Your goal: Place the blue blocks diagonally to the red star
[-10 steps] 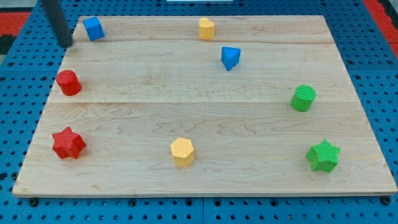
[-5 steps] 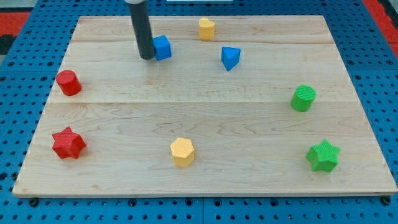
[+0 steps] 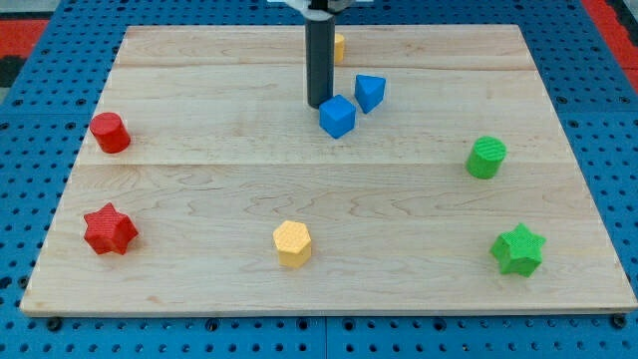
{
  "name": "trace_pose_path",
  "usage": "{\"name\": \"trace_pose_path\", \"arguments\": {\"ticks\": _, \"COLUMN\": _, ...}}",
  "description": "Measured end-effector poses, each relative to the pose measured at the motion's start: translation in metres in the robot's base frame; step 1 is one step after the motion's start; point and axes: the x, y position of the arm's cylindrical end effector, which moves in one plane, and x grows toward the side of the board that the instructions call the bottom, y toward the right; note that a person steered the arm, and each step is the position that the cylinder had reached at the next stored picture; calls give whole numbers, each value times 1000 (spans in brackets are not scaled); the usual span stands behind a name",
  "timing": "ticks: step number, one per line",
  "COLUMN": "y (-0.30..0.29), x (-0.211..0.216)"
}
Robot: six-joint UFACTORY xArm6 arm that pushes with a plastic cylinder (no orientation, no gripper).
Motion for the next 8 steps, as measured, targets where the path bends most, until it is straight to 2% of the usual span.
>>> {"name": "trace_pose_path", "arguments": {"ticks": 1, "y": 20, "x": 25}}
{"name": "trace_pose_path", "arguments": {"ticks": 2, "y": -7, "x": 54}}
{"name": "trace_pose_path", "arguments": {"ticks": 3, "y": 0, "x": 90}}
{"name": "trace_pose_path", "arguments": {"ticks": 6, "y": 52, "x": 50}}
{"name": "trace_pose_path", "arguments": {"ticks": 8, "y": 76, "x": 51}}
